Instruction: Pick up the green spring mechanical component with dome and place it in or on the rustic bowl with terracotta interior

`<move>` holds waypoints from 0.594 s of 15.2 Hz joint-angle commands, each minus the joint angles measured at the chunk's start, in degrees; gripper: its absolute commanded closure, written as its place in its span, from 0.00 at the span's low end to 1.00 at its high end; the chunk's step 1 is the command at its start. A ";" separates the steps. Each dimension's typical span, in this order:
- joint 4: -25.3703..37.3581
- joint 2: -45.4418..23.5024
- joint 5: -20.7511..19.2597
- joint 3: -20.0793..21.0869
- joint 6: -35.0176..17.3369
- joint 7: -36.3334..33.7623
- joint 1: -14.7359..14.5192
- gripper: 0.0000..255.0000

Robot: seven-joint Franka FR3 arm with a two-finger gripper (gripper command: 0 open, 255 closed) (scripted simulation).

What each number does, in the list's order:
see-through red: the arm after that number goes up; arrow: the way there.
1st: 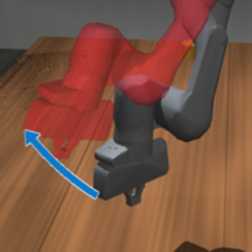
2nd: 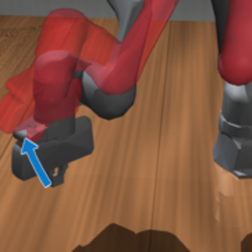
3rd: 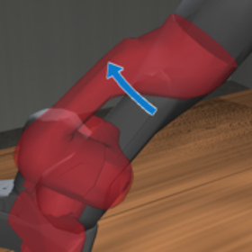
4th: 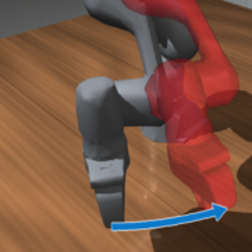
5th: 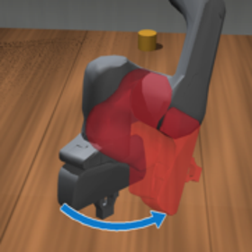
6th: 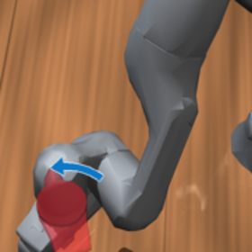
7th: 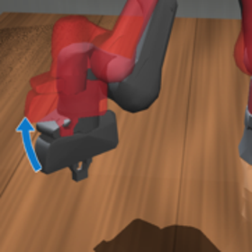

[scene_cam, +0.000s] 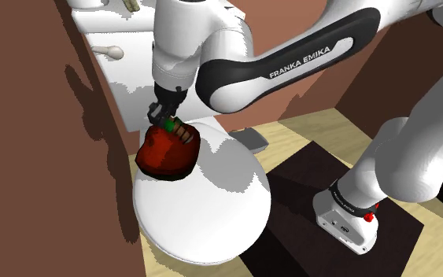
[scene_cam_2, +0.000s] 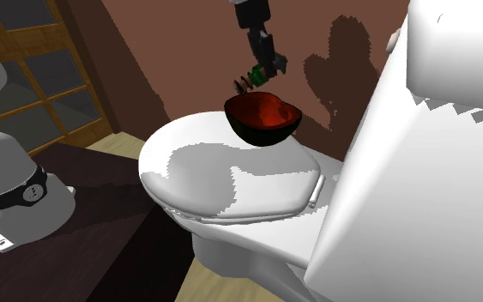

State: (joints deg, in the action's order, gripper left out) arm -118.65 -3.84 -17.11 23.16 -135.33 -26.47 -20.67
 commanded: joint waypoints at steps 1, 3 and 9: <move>-1.00 -0.44 -0.74 0.04 -1.29 -1.00 -0.17 1.00; -1.69 -1.22 -1.61 -0.07 -2.59 -1.79 -0.22 1.00; -3.43 -3.81 -4.60 -0.59 -6.38 -4.44 -0.49 1.00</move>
State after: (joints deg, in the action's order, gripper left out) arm -121.72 -7.25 -21.19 22.69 -140.97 -30.49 -21.14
